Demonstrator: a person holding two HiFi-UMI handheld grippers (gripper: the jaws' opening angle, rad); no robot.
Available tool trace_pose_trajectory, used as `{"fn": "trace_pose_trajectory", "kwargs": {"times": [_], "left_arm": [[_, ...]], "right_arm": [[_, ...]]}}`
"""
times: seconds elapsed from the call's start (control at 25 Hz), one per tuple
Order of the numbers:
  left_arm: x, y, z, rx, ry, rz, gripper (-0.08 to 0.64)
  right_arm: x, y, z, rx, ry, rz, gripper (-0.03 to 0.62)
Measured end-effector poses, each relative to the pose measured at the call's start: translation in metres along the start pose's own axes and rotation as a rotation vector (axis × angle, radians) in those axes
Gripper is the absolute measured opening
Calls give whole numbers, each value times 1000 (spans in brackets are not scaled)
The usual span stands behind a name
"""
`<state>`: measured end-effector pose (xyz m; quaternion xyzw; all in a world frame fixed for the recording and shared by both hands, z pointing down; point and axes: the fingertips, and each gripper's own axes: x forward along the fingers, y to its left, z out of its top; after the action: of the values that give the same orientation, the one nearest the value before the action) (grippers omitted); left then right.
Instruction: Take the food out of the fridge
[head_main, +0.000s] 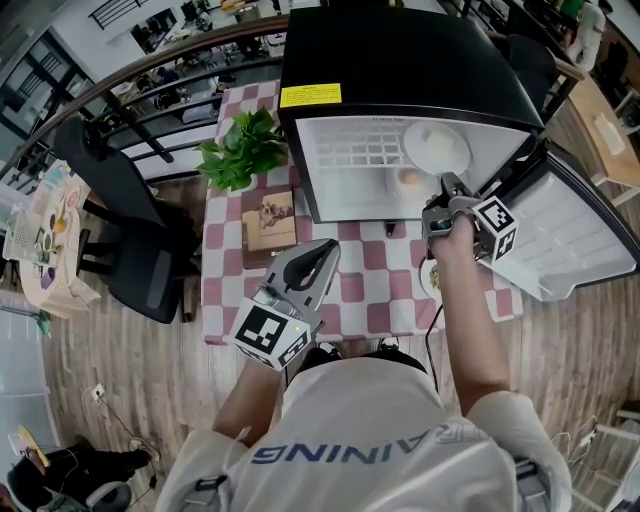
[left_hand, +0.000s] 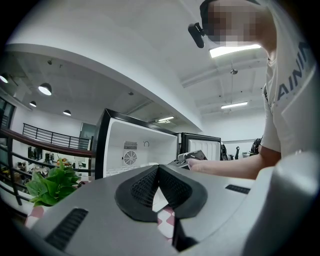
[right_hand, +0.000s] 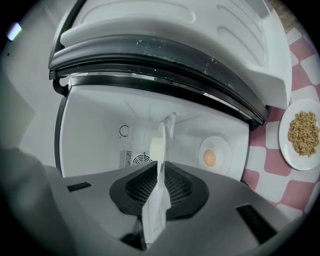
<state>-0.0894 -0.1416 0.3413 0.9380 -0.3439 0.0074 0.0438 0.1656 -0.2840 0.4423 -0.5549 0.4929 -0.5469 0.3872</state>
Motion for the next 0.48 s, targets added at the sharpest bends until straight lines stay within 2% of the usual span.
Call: {"fn": "trace_pose_trajectory", "kwargs": {"times": [0.04,0.08,0.12,0.32,0.48], "left_arm": [[0,0,0,-1,2,2,8],[0,-1,-1,-3,5,3,8],[0,-2,-1,-4,9,4,8],[0,-4,-4,-3,30,8,8],[-1,-4,-6,-1,44,19,8]], "right_arm": [[1,0,-1,0,8,8,53],[2,1,-1,1,15,17,108],[4,1,-1,5,21,23,112],[15,-3,2,44,31,12,110],[13,-2,6,65,29,23,40]]}}
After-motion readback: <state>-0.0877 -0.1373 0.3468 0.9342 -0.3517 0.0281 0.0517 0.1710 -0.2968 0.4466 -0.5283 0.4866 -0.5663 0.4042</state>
